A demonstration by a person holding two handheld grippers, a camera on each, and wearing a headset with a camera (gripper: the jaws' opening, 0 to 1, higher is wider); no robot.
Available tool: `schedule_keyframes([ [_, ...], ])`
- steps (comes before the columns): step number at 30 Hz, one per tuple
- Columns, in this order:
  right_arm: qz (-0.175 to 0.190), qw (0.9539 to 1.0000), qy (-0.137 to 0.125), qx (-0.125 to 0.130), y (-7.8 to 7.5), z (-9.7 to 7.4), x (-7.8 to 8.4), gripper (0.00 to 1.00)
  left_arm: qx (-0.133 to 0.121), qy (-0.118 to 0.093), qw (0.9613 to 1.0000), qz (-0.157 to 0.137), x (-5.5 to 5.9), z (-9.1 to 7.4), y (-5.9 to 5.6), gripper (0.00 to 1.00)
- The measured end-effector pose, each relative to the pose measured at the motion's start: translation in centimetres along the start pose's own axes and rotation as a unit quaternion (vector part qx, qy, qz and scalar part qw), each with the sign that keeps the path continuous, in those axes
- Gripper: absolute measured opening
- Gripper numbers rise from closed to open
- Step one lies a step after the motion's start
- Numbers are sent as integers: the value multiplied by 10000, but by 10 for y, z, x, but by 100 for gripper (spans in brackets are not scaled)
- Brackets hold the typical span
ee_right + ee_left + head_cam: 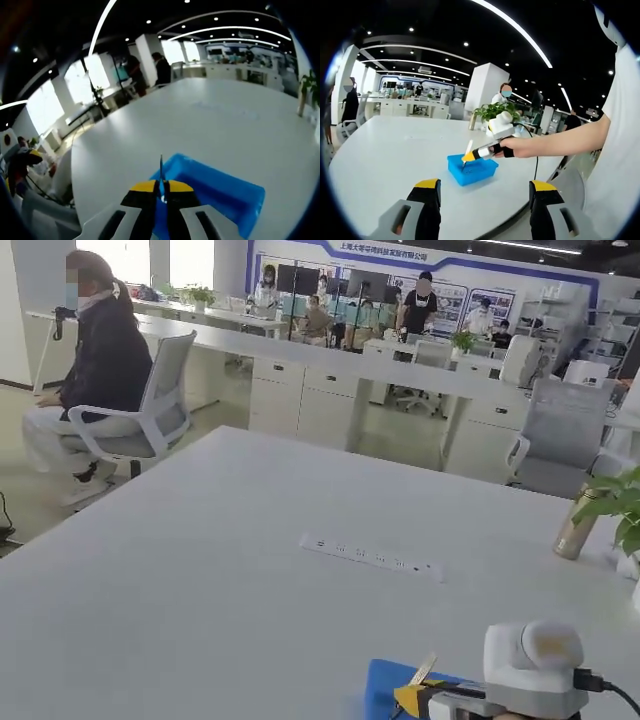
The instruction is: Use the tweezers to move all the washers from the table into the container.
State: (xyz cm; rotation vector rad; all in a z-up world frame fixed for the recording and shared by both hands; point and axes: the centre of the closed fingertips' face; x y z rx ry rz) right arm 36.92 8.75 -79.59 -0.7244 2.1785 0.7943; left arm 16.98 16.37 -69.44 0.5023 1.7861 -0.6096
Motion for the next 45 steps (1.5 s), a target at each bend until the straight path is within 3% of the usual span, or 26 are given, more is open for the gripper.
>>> schedule_keyframes([
  [10, -12, 9997, 47, 222, 3, -1, 12, 3, 341, 23, 9994, 82, -3, 0, 8, 72],
  [14, -8, 9992, -17, 392, 2, -4, 13, 4, 493, 43, 9987, 109, -5, -4, 12, 72],
  [17, 95, 9984, -240, 503, 1, -9, 9, 3, 635, 73, 9979, 53, -5, -6, 12, 72],
  [19, 192, 9967, -567, 554, 5, -18, 3, 3, 850, 137, 9963, 81, -2, -6, 7, 72],
  [22, 120, 9951, -769, 615, 8, -33, 3, 3, 950, 323, 9944, 326, 4, -2, 3, 72],
  [26, 133, 9940, -941, 546, 11, -54, 2, 3, 865, 159, 9958, 249, -5, 7, -5, 72],
  [30, -234, 9937, -1009, 426, 17, -77, -8, 3, 904, 28, 9957, 217, -12, 21, -18, 72],
  [33, -139, 9891, -1430, 320, 22, -96, -20, 3, 970, 120, 9948, 299, -9, 34, -28, 71],
  [35, -178, 9892, -1418, 312, 22, -107, -16, 3, 964, 178, 9946, 355, -9, 40, -34, 71],
  [37, -553, 9907, -1192, 351, 24, -113, -8, 3, 939, 133, 9948, 359, -12, 44, -40, 71],
  [40, -590, 9905, -1235, 132, 31, -122, -3, 3, 902, -4, 9957, 197, -17, 52, -48, 69],
  [45, -381, 9884, -1469, -70, 31, -137, -4, 3, 792, 43, 9964, 301, -17, 60, -54, 67],
])
Point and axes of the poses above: the centre of the closed fingertips' face, and the gripper's own axes: z roughly forward along the fingers, y roughly to its left, x roughly out of its underside, and after that the axes turned 5 degrees about z, right-handed
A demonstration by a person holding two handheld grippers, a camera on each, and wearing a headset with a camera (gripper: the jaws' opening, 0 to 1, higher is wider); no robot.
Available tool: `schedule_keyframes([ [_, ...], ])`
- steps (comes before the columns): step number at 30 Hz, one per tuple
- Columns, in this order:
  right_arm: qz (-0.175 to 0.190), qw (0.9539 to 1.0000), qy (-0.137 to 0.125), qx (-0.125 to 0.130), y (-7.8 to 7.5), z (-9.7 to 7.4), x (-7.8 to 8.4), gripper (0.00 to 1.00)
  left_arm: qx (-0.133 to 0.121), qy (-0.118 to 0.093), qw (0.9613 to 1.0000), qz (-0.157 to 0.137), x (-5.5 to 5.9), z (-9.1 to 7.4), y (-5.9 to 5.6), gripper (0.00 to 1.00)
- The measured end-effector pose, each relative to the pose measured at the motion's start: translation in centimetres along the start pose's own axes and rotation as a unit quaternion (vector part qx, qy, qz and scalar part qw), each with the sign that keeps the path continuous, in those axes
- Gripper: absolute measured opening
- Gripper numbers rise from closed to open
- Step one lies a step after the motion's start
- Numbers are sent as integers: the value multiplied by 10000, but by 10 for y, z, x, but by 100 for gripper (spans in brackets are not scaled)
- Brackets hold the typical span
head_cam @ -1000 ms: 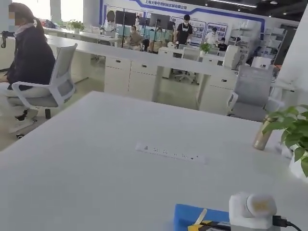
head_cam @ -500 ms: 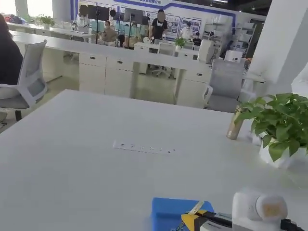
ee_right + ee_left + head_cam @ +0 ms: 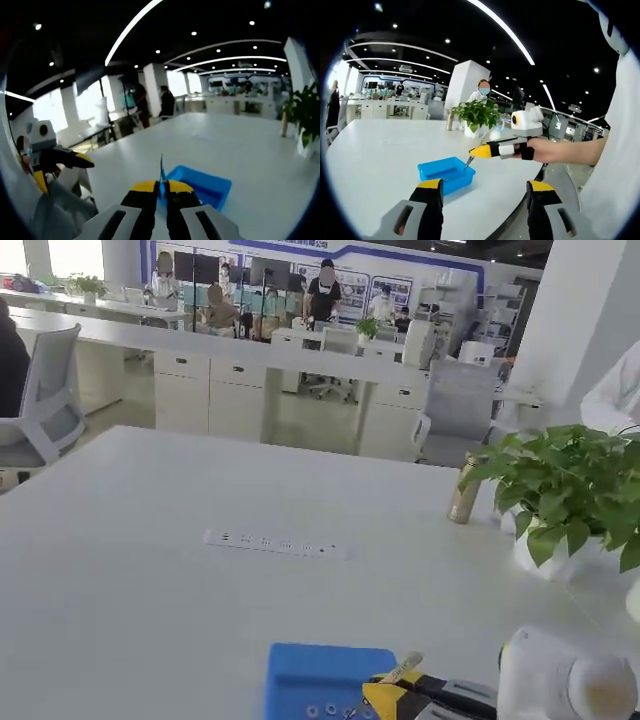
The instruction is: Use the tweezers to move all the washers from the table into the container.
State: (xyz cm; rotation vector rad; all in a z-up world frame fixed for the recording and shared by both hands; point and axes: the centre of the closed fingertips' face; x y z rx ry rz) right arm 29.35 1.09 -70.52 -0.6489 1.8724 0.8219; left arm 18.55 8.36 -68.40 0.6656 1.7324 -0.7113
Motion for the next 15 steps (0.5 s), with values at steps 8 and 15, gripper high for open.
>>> schedule_keyframes([
  [8, 200, 9995, -39, -232, 5, -14, 11, 3, 144, 146, 9998, 74, -4, 10, -1, 57],
  [15, 313, 9986, 261, -328, 13, -13, 45, 3, 158, 317, 9992, 206, -4, 17, 7, 45],
])
Point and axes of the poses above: the centre of the closed fingertips' face, and the gripper's own axes: z roughly forward along the fingers, y roughly to its left, x roughly out of its underside, and after that the axes turned 5 degrees about z, right-handed
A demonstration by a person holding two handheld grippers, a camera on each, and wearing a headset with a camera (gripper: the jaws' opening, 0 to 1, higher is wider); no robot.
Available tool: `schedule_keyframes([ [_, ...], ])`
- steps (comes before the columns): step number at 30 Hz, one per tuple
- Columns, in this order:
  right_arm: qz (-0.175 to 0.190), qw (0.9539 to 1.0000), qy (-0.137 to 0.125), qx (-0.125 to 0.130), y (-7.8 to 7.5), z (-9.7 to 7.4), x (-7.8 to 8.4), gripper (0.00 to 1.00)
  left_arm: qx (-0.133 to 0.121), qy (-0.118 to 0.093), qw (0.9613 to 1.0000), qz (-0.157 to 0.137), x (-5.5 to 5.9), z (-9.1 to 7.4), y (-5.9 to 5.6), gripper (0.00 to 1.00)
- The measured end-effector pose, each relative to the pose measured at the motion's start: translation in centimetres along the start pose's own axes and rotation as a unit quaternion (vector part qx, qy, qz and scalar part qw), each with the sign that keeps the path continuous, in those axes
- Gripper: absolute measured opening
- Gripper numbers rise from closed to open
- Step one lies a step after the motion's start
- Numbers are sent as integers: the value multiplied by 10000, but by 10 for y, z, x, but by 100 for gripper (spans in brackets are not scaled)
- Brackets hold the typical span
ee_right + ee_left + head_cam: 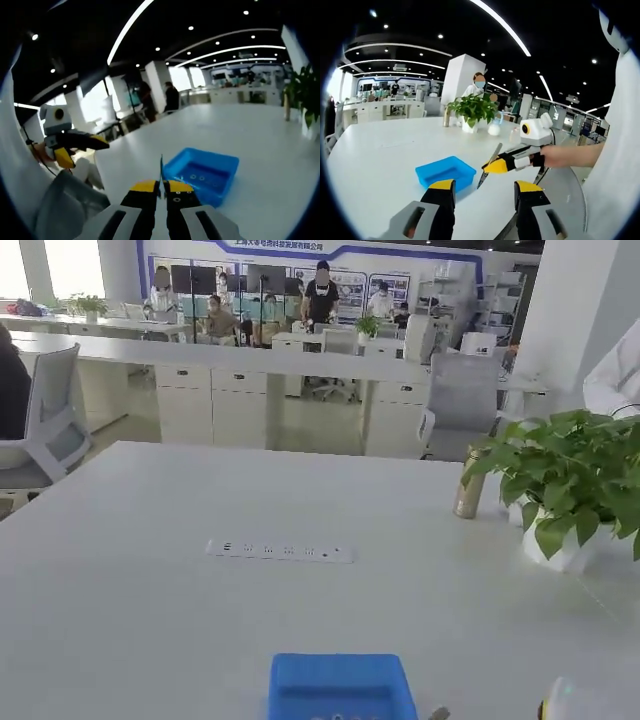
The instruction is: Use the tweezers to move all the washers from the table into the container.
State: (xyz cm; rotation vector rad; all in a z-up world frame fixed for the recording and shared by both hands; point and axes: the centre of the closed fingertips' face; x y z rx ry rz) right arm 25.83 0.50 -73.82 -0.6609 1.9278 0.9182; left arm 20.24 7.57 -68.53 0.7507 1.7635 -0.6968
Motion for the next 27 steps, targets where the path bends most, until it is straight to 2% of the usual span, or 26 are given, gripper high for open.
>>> schedule_keyframes([
  [2, -162, 9995, 278, -52, 4, 2, 13, 3, -84, 72, 9999, -83, 3, 2, 6, 41],
  [3, -234, 9989, 400, -62, 6, 3, 19, 3, -47, 17, 9999, -136, 2, 2, 7, 41],
  [6, -287, 9980, 532, -180, 13, 5, 26, 3, 54, -86, 9992, -378, 0, 4, 7, 41],
  [8, -326, 9971, 616, -298, 18, 6, 29, 3, 112, -79, 9990, -414, 0, 6, 8, 40],
  [10, -356, 9967, 645, -329, 20, 8, 29, 3, 190, -93, 9991, -375, -1, 6, 10, 41],
  [12, -370, 9966, 650, -348, 20, 8, 29, 3, 554, -226, 9977, -303, -9, 7, 5, 40],
  [13, -375, 9964, 655, -381, 21, 9, 29, 3, 680, -176, 9971, -293, -10, 6, 6, 38],
  [16, -453, 9951, 724, -504, 23, 11, 30, 3, 728, -112, 9973, 19, -16, 7, 15, 35],
  [19, -591, 9932, 821, -581, 25, 12, 28, 3, 1020, -178, 9946, 66, -20, 9, 17, 36],
  [21, -761, 9907, 897, -683, 28, 13, 26, 3, 1216, -137, 9925, -17, -18, 10, 16, 35],
  [23, -976, 9871, 963, -831, 32, 14, 22, 3, 1254, -133, 9920, 15, -19, 14, 19, 33],
  [25, -1100, 9842, 1026, -935, 35, 14, 19, 3, 1400, -75, 9901, 105, -19, 18, 18, 33],
  [27, -1383, 9778, 1130, -1092, 38, 14, 18, 3, 1675, -135, 9855, 227, -21, 20, 11, 33],
])
Point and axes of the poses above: the centre of the closed fingertips' face, and the gripper's own axes: z roughly forward along the fingers, y roughly to its left, x roughly out of its underside, and after that the axes turned 5 degrees about z, right-handed
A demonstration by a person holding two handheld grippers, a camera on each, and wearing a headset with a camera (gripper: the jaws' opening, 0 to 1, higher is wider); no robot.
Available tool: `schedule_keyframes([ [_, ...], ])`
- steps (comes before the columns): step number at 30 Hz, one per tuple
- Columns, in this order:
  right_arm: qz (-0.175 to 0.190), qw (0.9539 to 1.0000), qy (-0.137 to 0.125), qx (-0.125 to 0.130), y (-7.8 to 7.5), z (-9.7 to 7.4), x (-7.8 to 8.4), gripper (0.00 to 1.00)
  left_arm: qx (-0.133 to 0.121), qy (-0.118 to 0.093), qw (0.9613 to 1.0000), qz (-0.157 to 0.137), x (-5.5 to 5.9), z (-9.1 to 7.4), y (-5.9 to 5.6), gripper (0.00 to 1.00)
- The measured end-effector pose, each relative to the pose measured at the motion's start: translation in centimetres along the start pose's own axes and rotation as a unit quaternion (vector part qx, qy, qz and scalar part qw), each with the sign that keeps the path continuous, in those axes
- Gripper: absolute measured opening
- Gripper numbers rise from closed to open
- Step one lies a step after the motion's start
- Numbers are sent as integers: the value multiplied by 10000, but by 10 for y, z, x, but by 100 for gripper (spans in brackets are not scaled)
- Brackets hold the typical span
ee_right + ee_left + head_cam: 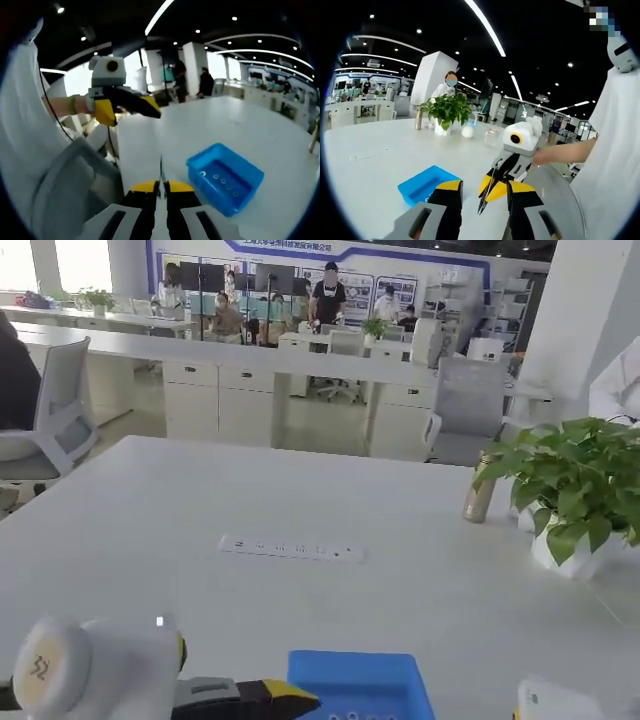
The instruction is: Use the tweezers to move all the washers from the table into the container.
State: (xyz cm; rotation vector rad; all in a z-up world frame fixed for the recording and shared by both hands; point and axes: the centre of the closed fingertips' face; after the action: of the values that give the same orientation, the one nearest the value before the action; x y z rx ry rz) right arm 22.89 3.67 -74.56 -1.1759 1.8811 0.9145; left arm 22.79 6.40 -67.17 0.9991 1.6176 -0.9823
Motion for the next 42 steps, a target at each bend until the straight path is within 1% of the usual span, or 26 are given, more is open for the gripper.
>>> schedule_keyframes([
  [1, -205, 9998, 47, -69, 0, 0, -1, 3, 208, 16, 9998, -1, 0, 3, -5, 32],
  [2, -250, 9996, 54, -125, 0, 0, -1, 3, 283, 42, 9996, -3, 0, 5, -6, 30],
  [3, -191, 9996, 82, -179, -2, -1, 0, 3, 355, 117, 9993, 93, 1, 8, -7, 28],
  [5, -318, 9989, 219, -251, -3, -3, 1, 3, 439, 187, 9987, 169, 2, 14, -7, 25],
  [6, -455, 9981, 329, -272, -3, -5, 3, 3, 470, 172, 9986, 140, 1, 16, -7, 25],
  [8, -519, 9972, 410, -360, -1, -5, 3, 3, 604, 121, 9981, 54, -3, 21, -8, 25],
  [9, -551, 9967, 444, -409, 1, -5, 3, 3, 646, 150, 9978, 59, -3, 23, -9, 25],
  [11, -659, 9945, 638, -503, 6, -3, 4, 3, 771, 334, 9960, 291, 0, 28, -12, 26],
  [13, -828, 9913, 855, -554, 8, -1, 8, 3, 874, 513, 9939, 438, 4, 33, -16, 25],
  [15, -923, 9887, 1004, -617, 6, 1, 12, 3, 1002, 624, 9918, 498, 7, 37, -20, 25],
  [16, -965, 9874, 1062, -668, 7, 3, 12, 3, 1170, 697, 9891, 554, 9, 38, -24, 23],
  [17, -1010, 9860, 1127, -701, 7, 7, 10, 3, 1230, 726, 9880, 596, 11, 39, -25, 22],
  [18, -1063, 9845, 1188, -735, 7, 8, 11, 3, 1234, 751, 9876, 609, 12, 39, -25, 22],
  [19, -1135, 9827, 1255, -754, 7, 8, 12, 3, 1265, 910, 9853, 696, 17, 39, -24, 20],
  [20, -1253, 9797, 1357, -781, 9, 9, 14, 3, 1259, 925, 9848, 754, 17, 41, -24, 19],
  [21, -1266, 9789, 1391, -797, 10, 10, 15, 3, 1248, 917, 9853, 727, 17, 41, -24, 18],
  [22, -1316, 9767, 1463, -852, 11, 11, 17, 3, 1245, 916, 9854, 716, 16, 41, -23, 17],
  [24, -1379, 9744, 1547, -876, 11, 12, 20, 3, 1275, 924, 9848, 734, 16, 40, -24, 15],
  [26, -1458, 9719, 1630, -871, 10, 13, 22, 3, 1245, 1017, 9831, 871, 18, 41, -22, 10],
  [30, -1462, 9717, 1635, -873, 11, 14, 22, 3, 1266, 1218, 9786, 1069, 25, 42, -25, 0],
  [31, -1461, 9720, 1631, -853, 11, 14, 21, 3, 1263, 1275, 9774, 1119, 27, 43, -25, 0],
  [32, -1457, 9722, 1626, -846, 10, 14, 21, 3, 1224, 1290, 9773, 1153, 28, 42, -24, 0],
  [35, -1450, 9723, 1642, -820, 10, 14, 22, 3, 1184, 1315, 9781, 1101, 28, 42, -22, 0],
  [39, -1424, 9721, 1695, -779, 7, 13, 26, 3, 1067, 1476, 9760, 1198, 32, 42, -18, 0],
  [40, -1401, 9722, 1726, -740, 6, 13, 27, 3, 979, 1553, 9754, 1220, 34, 42, -15, 0],
  [42, -1424, 9718, 1760, -655, 2, 13, 30, 3, 959, 1605, 9746, 1236, 37, 42, -14, 0],
])
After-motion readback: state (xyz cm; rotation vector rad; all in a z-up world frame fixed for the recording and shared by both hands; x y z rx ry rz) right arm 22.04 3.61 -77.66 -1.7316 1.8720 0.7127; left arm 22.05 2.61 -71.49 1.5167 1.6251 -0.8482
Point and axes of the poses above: the centre of the closed fingertips' face, and the gripper's own axes: z roughly forward along the fingers, y roughly to its left, x roughly out of its underside, and after that the axes turned 5 degrees about z, right-handed
